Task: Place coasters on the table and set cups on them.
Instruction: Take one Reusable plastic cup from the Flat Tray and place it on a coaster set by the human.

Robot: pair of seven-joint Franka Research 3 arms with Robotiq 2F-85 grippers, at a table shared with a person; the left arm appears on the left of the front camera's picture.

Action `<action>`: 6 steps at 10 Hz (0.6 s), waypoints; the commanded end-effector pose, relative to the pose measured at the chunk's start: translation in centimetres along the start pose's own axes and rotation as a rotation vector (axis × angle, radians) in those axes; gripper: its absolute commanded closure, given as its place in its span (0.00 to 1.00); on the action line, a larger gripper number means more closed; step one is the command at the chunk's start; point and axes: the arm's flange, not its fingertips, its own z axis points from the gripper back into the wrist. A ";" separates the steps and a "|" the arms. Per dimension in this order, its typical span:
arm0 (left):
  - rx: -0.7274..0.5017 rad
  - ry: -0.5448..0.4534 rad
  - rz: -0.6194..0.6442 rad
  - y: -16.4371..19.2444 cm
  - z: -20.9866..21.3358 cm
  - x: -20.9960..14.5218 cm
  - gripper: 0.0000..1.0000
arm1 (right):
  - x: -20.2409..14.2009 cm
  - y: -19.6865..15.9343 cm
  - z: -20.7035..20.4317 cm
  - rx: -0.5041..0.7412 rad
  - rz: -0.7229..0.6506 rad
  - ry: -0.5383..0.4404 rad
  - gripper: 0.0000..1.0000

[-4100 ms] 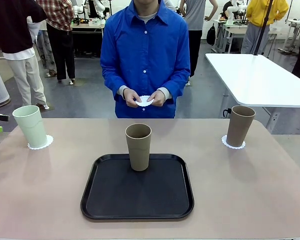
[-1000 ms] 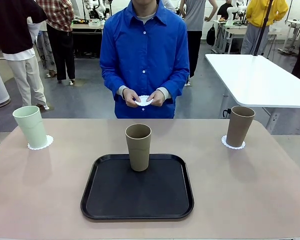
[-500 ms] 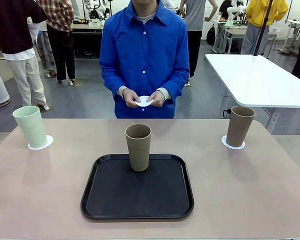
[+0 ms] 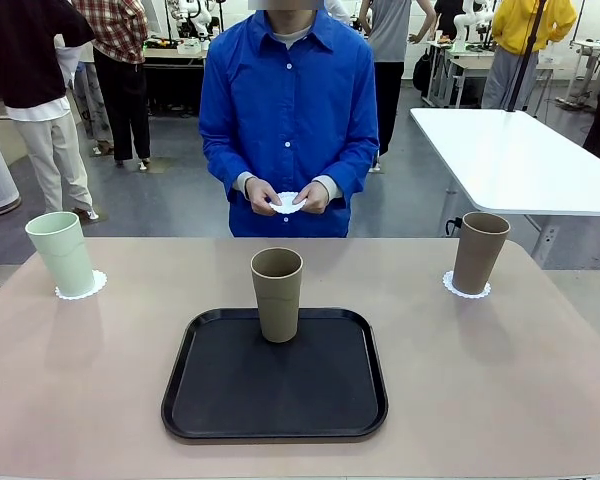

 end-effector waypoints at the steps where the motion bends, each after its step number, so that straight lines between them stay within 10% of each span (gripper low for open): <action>1: -0.083 0.013 0.125 4.6 4.5 1.3 0.00 | -0.1 0.1 0.0 0.005 -0.008 0.005 0.00; 6: 0.014 -0.098 0.230 6.7 7.9 -0.5 0.00 | -0.1 0.1 0.0 0.005 -0.008 0.005 0.00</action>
